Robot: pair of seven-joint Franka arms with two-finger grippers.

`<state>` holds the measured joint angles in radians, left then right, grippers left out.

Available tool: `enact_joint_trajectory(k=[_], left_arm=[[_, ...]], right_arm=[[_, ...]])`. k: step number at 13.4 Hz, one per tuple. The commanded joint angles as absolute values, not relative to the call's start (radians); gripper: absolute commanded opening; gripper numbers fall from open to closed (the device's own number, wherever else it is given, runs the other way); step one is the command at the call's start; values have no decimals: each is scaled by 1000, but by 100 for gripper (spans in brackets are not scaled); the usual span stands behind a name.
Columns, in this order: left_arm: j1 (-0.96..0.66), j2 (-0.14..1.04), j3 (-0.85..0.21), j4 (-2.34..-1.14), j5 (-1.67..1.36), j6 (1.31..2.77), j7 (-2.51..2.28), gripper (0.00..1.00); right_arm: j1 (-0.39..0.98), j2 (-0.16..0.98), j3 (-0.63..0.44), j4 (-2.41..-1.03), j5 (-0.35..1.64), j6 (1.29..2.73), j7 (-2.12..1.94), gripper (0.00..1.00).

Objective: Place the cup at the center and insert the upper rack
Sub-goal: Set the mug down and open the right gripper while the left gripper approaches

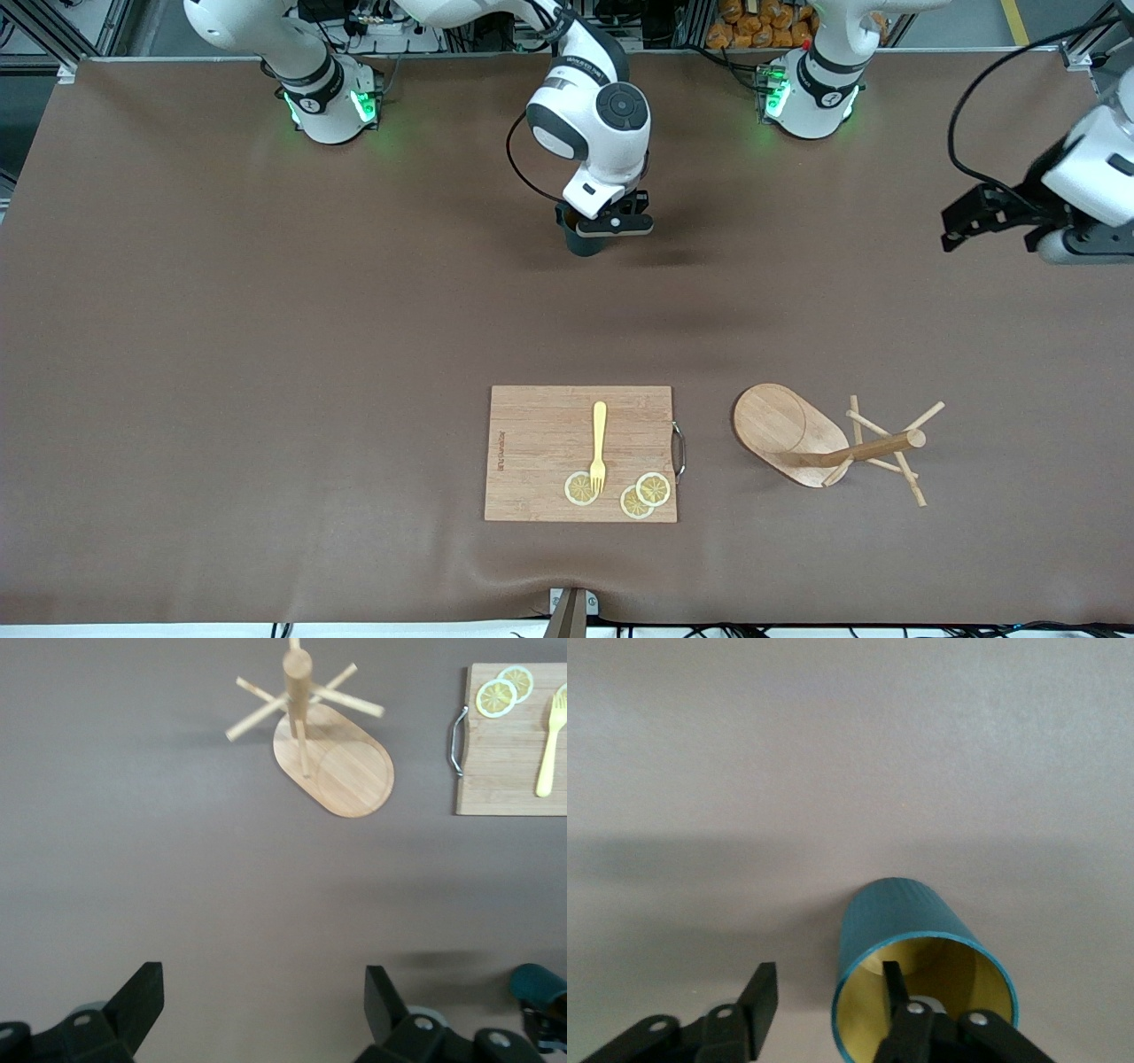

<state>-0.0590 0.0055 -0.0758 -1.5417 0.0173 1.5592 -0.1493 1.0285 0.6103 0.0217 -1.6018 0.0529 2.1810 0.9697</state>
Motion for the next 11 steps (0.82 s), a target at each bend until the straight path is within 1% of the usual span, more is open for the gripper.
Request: enact_joint_trajectory(k=[1,3,5,9,11], left_arm=[[-58,-29,-141,-1542,35,1514,-292,100],[-57,-41,-196,-1546,32,1494,-471,100],[-58,-41,-253,-1551,34,1491,-592,100],[-63,-37,-412,-1548,40,1491,-868,100],[-66,-28,-515,-1546,55,1505,-1022,100]], right_arm=[[990,528,20,-1577,58,2102,933,86],[928,464,18,-1533,51,1972,844,100],[837,375,18,-1526,48,1887,706,100],[622,195,17,-1526,49,1764,563,100],[521,111,17,-1522,46,1706,531,100]])
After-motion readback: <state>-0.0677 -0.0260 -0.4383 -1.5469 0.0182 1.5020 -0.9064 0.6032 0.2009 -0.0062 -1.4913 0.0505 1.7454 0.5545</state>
